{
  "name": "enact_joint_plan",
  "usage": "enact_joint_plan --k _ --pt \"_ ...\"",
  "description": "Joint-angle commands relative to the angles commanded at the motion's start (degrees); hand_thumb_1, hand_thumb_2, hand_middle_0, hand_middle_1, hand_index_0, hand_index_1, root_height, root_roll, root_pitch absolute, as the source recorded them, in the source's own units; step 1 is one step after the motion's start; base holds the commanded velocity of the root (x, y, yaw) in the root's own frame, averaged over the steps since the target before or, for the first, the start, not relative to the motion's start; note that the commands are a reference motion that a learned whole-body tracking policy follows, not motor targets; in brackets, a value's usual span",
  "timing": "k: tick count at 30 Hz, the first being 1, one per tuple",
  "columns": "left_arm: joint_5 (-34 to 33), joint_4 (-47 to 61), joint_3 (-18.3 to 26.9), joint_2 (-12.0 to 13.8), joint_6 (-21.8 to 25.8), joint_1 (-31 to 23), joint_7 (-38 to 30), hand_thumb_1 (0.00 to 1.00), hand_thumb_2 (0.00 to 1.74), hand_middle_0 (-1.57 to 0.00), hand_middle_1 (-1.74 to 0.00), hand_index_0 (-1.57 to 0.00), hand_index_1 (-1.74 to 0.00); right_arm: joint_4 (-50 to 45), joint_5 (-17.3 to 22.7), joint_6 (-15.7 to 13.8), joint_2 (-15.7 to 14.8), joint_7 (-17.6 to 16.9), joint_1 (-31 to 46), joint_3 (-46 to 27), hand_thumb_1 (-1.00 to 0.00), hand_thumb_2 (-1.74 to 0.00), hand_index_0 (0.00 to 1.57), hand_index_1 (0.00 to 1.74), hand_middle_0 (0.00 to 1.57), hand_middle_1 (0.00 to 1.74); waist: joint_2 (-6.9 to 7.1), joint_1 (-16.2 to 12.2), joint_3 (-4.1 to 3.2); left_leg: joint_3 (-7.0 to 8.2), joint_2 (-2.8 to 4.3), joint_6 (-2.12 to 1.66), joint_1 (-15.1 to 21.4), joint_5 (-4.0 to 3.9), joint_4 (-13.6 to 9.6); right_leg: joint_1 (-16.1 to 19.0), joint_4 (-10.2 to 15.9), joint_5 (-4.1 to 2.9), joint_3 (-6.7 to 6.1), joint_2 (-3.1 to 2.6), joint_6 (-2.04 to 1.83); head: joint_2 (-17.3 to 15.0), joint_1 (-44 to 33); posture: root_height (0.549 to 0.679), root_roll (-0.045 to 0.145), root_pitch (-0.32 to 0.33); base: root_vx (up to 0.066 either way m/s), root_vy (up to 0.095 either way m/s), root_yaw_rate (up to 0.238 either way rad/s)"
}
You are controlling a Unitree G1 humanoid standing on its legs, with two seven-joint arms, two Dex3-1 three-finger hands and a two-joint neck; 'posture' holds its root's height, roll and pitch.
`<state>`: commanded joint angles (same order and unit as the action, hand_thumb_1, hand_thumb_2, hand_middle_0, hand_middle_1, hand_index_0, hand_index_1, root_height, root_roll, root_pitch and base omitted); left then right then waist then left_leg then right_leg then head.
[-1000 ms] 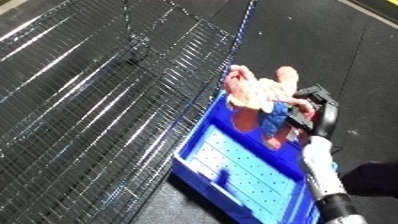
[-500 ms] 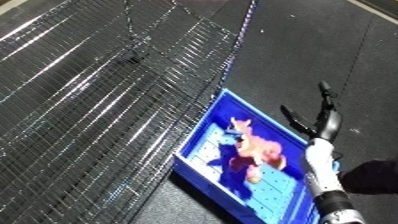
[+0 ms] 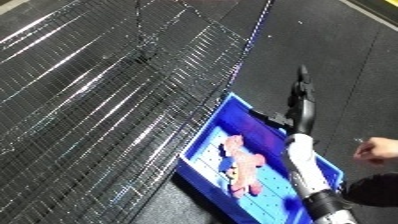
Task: Pick up the object and place it into the box
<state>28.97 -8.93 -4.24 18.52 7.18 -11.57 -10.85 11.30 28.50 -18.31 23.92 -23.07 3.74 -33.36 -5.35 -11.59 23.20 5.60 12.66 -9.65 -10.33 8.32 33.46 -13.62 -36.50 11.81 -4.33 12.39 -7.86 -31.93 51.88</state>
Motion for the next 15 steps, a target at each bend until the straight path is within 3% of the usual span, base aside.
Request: enact_joint_plan --k 7,15 --pt "-0.5 0.6 1.5 -0.5 -1.5 -0.9 0.7 1.0 1.74 -1.57 -1.74 -1.57 -1.74 -5.4 0.1 3.1 -2.1 6.7 1.3 7.1 0.0 0.0 0.0 0.0 0.0 0.0 1.36 2.4 0.51 -0.84 0.05 0.03 -0.5 -0.02 0.7 0.2 -1.0 0.68 0.51 -0.06 -0.14 0.3 -9.5 0.643 0.061 -0.167 -0.001 -0.009 0.101" --pt "-1.3 1.9 2.5 -0.6 -2.5 -1.3 0.8 1.0 1.74 -1.57 -1.74 -1.57 -1.74 -8.6 -2.1 5.8 -3.9 11.0 2.0 14.1 0.0 0.0 0.0 0.0 0.0 0.0 2.75 4.9 0.86 -2.03 -0.05 0.07 -1.5 -0.53 0.6 -0.1 -1.4 0.94 1.07 0.0 -0.32 2.1 -22.7 0.64 0.051 -0.166 0.007 0.005 0.102"
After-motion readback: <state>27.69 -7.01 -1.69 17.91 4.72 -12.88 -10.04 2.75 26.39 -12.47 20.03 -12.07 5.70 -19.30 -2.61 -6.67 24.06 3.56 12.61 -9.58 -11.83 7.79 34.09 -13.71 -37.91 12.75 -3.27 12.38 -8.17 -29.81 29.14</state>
